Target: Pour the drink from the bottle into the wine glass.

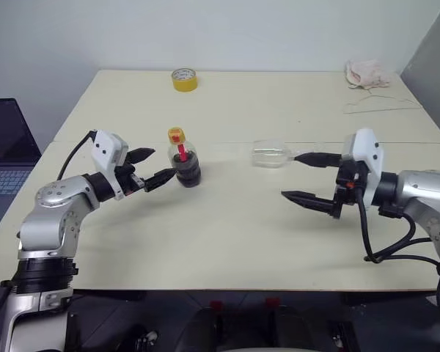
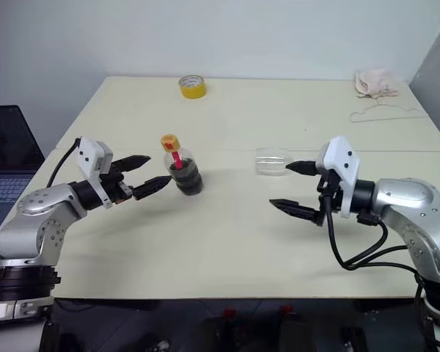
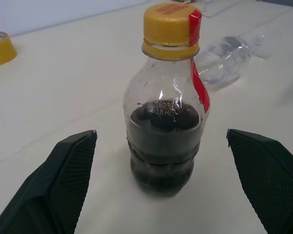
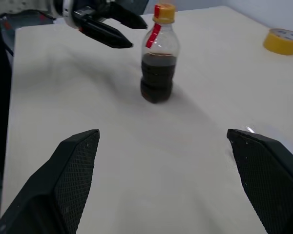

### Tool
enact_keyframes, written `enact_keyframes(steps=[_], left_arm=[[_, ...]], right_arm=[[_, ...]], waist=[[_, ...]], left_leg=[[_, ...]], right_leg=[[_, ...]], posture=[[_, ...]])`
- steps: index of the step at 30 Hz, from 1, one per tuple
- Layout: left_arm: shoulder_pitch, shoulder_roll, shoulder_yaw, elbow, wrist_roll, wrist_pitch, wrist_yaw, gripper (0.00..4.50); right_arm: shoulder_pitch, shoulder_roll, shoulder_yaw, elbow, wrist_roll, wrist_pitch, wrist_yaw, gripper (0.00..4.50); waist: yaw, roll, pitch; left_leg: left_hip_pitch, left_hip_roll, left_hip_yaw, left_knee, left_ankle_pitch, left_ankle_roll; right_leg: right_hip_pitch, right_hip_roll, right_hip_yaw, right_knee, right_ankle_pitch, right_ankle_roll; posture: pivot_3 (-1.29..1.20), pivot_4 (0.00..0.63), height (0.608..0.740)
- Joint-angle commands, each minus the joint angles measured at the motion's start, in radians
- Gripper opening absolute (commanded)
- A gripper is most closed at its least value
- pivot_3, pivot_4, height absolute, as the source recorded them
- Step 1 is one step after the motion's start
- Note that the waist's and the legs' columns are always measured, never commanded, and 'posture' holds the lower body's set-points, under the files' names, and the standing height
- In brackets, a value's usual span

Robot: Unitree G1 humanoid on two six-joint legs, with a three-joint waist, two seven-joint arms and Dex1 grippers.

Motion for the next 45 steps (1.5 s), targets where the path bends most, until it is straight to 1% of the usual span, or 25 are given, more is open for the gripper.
enact_keyframes(steps=[1,7,11,25,32,39,42,44,45], left_arm=[[-0.046,-0.024,-0.018,0.033,0.043,-0.072,0.021,4.5],[-0.065,-0.048,-0.031,0.08,0.063,-0.101,0.017,4.5],[-0.112,-0.095,-0.058,0.165,0.082,-0.145,0.009,4.5],[-0.213,-0.173,-0.071,0.35,0.111,-0.272,-0.019,4.5],[-0.234,-0.198,-0.066,0.415,0.119,-0.347,-0.019,4.5],[-0.211,-0.226,-0.072,0.43,0.132,-0.4,-0.012,4.5],[-0.205,-0.234,-0.068,0.431,0.134,-0.41,-0.006,3.9],[-0.203,-0.238,-0.065,0.429,0.132,-0.412,-0.002,3.25],[-0.202,-0.239,-0.064,0.428,0.131,-0.413,-0.001,3.05]], right_arm=[[-0.025,-0.005,0.0,-0.029,0.006,0.006,-0.02,4.47],[-0.019,-0.028,-0.018,-0.022,0.011,0.003,-0.016,4.47],[-0.025,-0.025,-0.012,-0.024,0.015,0.003,-0.024,4.47],[-0.029,-0.03,-0.009,-0.02,0.009,0.003,-0.025,4.47],[-0.034,-0.031,-0.007,-0.014,0.004,0.002,-0.024,4.47],[-0.037,-0.042,-0.008,-0.008,-0.005,0.0,-0.024,4.47],[-0.036,-0.043,-0.008,-0.009,-0.005,0.0,-0.025,4.5],[-0.037,-0.044,-0.008,-0.007,-0.006,0.0,-0.025,4.5],[-0.037,-0.044,-0.008,-0.006,-0.006,-0.001,-0.025,4.5]], waist=[[0.001,0.0,0.0],[-0.003,0.0,0.0],[-0.001,-0.001,0.0],[-0.002,-0.001,0.0],[-0.004,-0.001,0.0],[-0.003,-0.001,0.0],[-0.004,-0.001,0.0],[-0.004,-0.001,0.0],[-0.003,-0.001,0.0]], left_leg=[[0.0,0.0,0.0,0.0,0.0,0.0],[0.0,0.0,0.0,0.0,0.0,0.0],[0.0,0.0,0.0,0.0,0.0,0.0],[0.0,0.0,-0.001,0.001,0.0,0.0],[0.0,0.0,-0.001,0.001,0.0,0.0],[0.0,0.0,-0.001,0.001,0.0,0.0],[0.0,0.0,-0.001,0.001,0.0,0.0],[0.0,0.0,-0.001,0.001,0.0,0.0],[0.0,0.0,-0.001,0.001,0.0,0.0]], right_leg=[[0.0,0.0,0.0,0.0,0.0,0.0],[0.0,0.0,0.0,0.0,0.0,0.0],[0.0,0.0,0.0,0.0,0.0,0.0],[0.0,0.0,-0.001,0.0,0.0,0.0],[0.0,0.0,-0.001,0.0,0.0,0.0],[0.0,0.0,-0.001,0.0,0.0,0.0],[0.0,0.0,-0.001,0.0,0.0,0.0],[0.0,0.0,-0.001,0.0,0.0,0.0],[0.0,0.0,-0.001,0.0,0.0,0.0]], posture=[[0.0,0.15,0.74],[0.0,0.15,0.74],[0.0,0.15,0.74],[0.0,0.15,0.74],[0.0,0.15,0.74],[0.0,0.15,0.74],[0.0,0.15,0.74],[0.0,0.15,0.74],[0.0,0.15,0.74]])
